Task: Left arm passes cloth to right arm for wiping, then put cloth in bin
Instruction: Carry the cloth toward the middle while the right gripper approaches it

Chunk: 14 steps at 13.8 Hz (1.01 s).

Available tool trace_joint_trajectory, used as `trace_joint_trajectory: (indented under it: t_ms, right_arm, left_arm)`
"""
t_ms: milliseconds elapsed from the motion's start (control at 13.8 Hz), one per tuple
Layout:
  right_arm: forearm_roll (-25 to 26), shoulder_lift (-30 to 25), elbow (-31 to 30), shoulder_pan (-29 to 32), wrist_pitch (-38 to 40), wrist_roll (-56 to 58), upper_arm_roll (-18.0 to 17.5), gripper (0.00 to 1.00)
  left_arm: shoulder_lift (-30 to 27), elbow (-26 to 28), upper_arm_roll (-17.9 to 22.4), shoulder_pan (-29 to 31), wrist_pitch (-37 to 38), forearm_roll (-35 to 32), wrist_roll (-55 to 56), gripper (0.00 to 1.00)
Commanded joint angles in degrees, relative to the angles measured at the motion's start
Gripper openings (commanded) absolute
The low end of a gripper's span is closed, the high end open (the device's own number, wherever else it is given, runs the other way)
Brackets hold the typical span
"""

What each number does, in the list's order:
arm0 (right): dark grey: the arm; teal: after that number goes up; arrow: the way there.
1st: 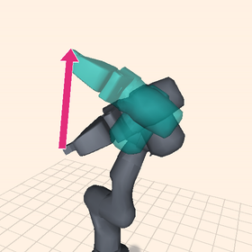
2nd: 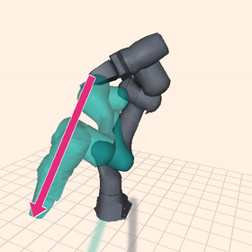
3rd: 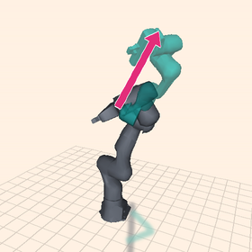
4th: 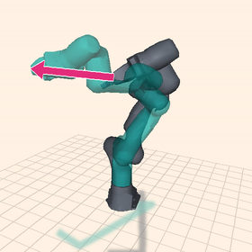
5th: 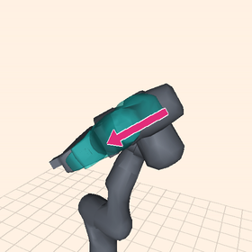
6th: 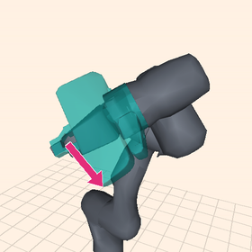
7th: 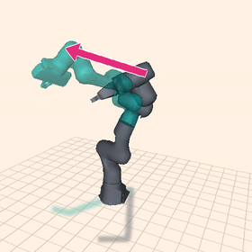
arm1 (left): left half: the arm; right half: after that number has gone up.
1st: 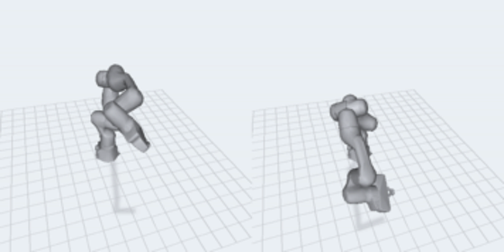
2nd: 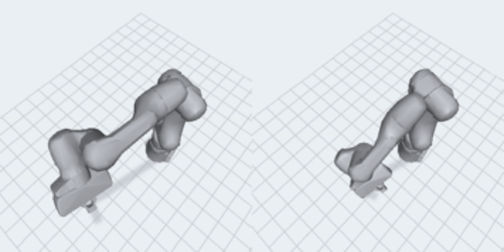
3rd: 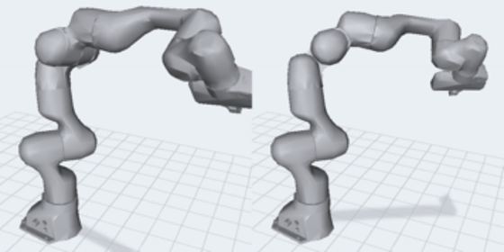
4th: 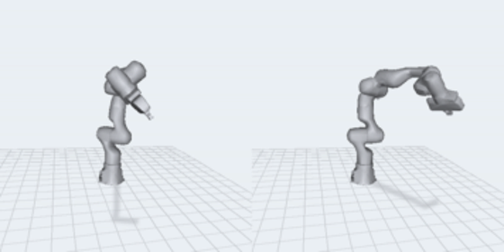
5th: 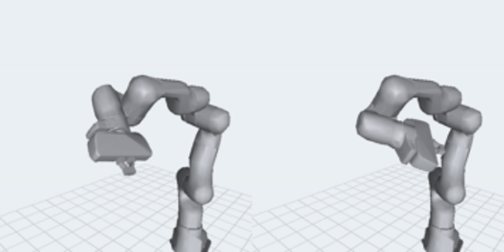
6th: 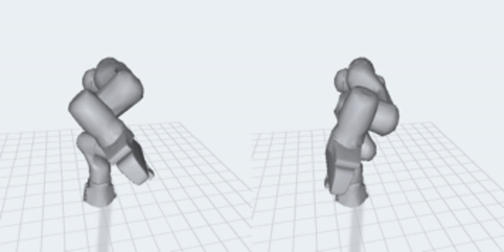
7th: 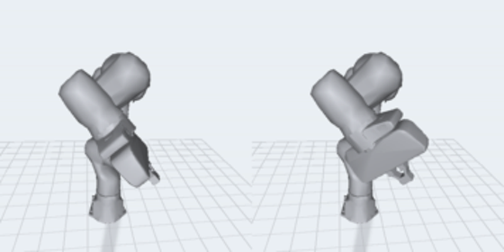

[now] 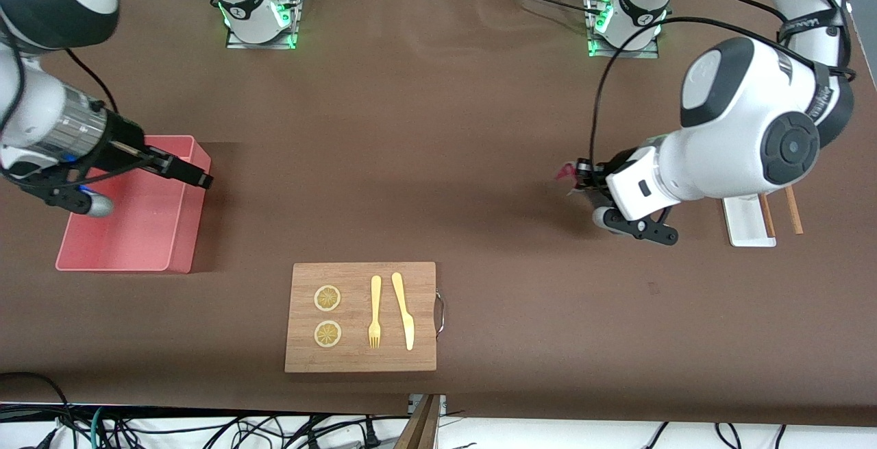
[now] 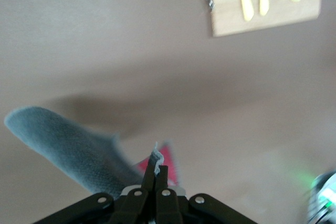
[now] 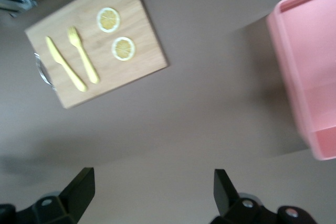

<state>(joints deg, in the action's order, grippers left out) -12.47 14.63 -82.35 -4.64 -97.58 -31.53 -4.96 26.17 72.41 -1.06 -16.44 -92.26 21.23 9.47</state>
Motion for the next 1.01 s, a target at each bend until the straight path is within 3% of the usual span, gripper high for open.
trace_joint_trajectory:
  t_ms: [0,217,651,940]
  right_arm:
    - [-2.7,2.1,0.8,-2.3,-3.7,-6.1,0.3,1.0]
    - [-2.7,4.1,0.8,-6.2,-8.1,-13.4,0.3,1.0]
    - [-2.8,8.3,0.8,-12.2,-14.0,-27.4,0.3,1.0]
    - [-9.6,10.2,0.7,-13.5,-14.0,-31.1,0.3,1.0]
  left_arm:
    - [2.2,-2.7,0.4,-3.2,-4.8,2.8,11.5,0.0]
    - [3.4,-2.8,0.4,-8.2,-13.8,3.7,23.6,0.0]
    - [6.7,-2.8,0.4,-16.2,-33.3,7.4,37.8,0.0]
    - [7.7,-2.7,0.3,-18.4,-39.3,9.5,45.0,0.0]
